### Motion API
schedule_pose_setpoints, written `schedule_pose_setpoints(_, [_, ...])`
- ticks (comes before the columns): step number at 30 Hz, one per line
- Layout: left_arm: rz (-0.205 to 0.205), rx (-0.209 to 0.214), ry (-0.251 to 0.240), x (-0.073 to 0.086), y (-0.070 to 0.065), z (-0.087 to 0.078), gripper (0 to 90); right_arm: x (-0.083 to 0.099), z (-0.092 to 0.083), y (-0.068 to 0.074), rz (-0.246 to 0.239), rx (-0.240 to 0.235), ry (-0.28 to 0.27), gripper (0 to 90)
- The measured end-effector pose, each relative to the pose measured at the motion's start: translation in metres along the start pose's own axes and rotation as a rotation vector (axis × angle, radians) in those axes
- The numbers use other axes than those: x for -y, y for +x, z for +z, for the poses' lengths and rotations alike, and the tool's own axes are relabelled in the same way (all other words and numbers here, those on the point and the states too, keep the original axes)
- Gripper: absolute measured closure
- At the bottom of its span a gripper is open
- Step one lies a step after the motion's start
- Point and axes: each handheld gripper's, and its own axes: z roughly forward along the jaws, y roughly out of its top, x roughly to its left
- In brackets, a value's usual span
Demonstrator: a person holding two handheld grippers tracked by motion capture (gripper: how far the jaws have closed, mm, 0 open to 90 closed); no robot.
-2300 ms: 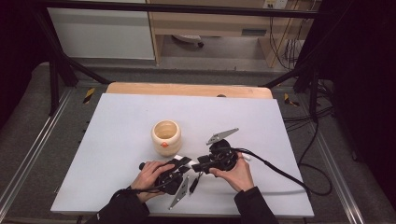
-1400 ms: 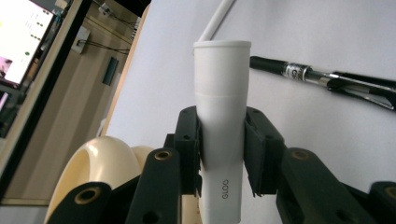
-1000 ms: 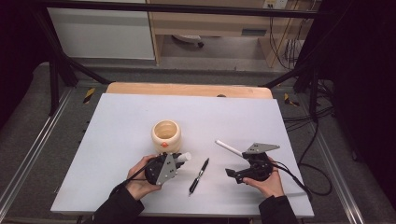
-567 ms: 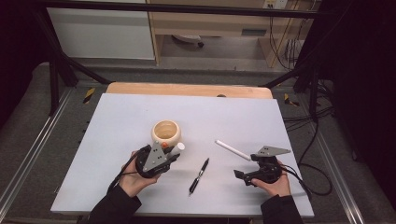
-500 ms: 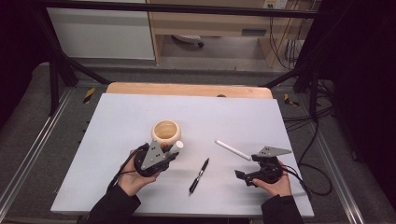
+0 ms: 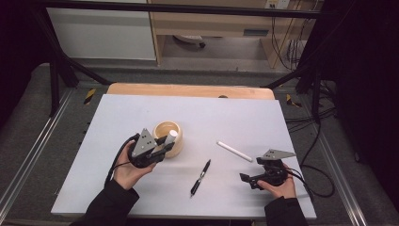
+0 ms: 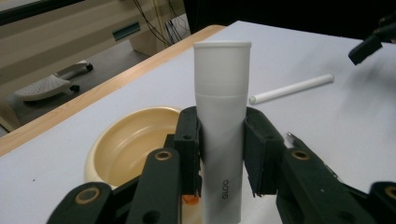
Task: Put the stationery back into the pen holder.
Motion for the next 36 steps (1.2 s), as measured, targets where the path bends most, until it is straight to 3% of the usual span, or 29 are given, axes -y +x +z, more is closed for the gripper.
schedule_pose_setpoints(6, [-0.058,-0.009,-0.006,-0.008,0.012,0.002,68.4,0.001,0.001,0.0,-0.004,0.002,0.007,0.6])
schedule_pose_setpoints(24, [-0.125,-0.077,0.019,-0.026,0.037,0.03,68.5,0.001,0.002,0.0,-0.013,0.002,0.013,0.7])
schedule_pose_setpoints(36, [-0.156,-0.099,0.056,-0.016,0.049,0.049,68.5,0.001,0.003,0.0,-0.017,0.001,0.022,0.7])
